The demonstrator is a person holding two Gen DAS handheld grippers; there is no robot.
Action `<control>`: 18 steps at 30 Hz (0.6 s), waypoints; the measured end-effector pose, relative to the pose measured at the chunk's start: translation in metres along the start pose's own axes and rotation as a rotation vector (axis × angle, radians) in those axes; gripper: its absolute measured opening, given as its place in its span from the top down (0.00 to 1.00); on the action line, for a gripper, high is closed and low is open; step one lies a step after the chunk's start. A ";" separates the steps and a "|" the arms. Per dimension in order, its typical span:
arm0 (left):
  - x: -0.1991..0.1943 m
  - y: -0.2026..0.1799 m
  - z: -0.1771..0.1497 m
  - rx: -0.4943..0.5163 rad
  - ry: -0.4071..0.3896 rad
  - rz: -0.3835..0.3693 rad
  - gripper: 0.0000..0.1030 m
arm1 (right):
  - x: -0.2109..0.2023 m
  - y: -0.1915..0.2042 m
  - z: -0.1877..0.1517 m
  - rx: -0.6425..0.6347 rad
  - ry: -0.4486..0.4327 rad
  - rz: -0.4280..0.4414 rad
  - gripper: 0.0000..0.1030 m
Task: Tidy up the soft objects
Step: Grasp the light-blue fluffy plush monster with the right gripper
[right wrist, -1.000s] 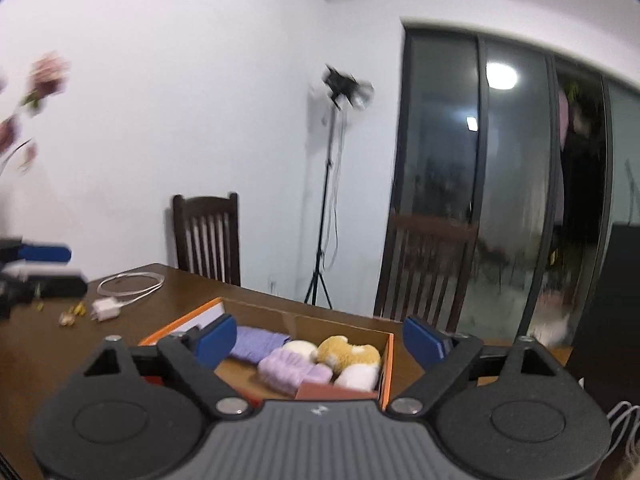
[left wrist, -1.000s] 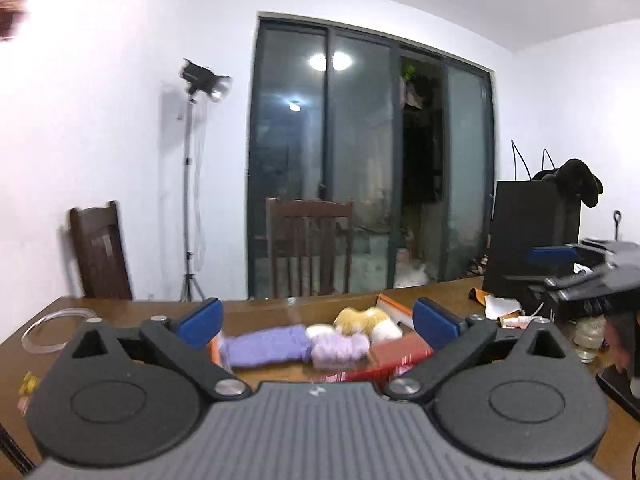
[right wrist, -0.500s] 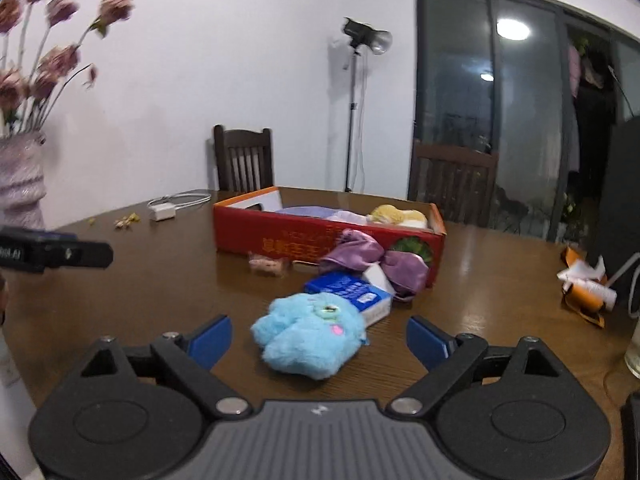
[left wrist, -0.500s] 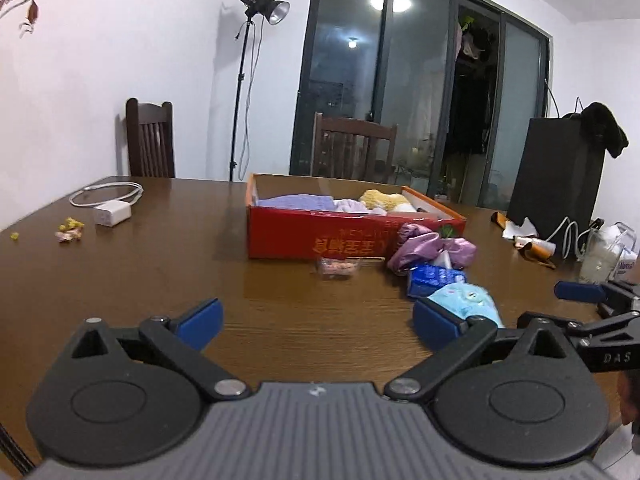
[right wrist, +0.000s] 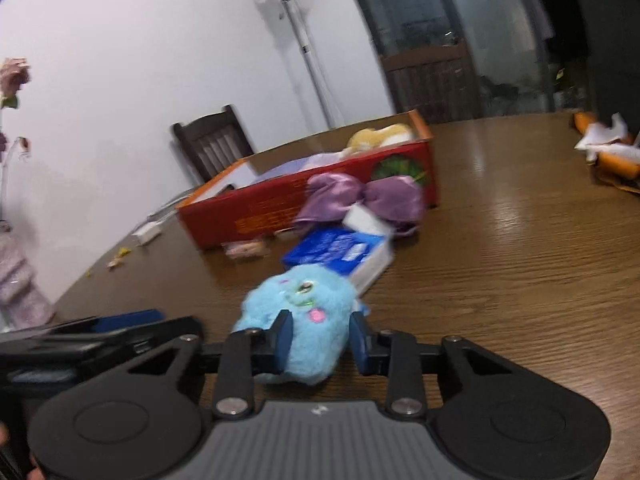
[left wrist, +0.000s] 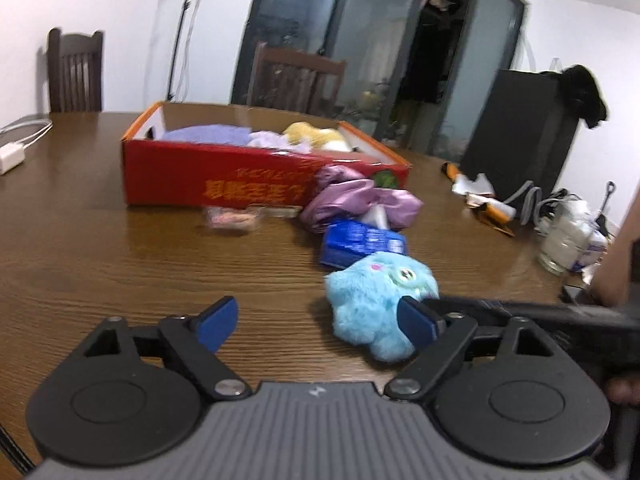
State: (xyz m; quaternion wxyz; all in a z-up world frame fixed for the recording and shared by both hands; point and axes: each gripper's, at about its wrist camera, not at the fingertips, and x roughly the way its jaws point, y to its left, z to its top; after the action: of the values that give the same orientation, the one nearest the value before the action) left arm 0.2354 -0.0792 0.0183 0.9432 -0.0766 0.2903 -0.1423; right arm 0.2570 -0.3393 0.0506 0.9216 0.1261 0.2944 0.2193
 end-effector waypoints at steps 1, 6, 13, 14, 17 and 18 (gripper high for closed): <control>0.001 0.006 0.001 -0.013 -0.001 0.000 0.17 | 0.001 0.004 -0.001 -0.005 0.032 0.054 0.74; 0.003 0.021 0.005 -0.064 0.010 -0.043 0.17 | -0.011 0.018 -0.002 -0.042 0.028 0.204 0.69; 0.014 0.028 0.000 -0.155 0.104 -0.131 0.28 | 0.004 -0.008 0.008 0.077 0.030 0.151 0.60; 0.014 0.029 0.000 -0.164 0.108 -0.140 0.29 | 0.007 -0.008 0.008 0.094 0.033 0.166 0.60; 0.016 0.032 -0.001 -0.197 0.123 -0.170 0.45 | 0.022 -0.008 0.013 0.115 0.058 0.178 0.60; 0.017 0.033 -0.001 -0.209 0.124 -0.185 0.50 | 0.026 -0.006 0.013 0.116 0.067 0.167 0.60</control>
State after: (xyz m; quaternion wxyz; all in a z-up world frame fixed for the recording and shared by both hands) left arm 0.2554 -0.0533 0.0011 0.8933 -0.1916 0.3530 -0.2019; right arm 0.2858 -0.3336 0.0456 0.8808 0.1958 0.3258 0.2823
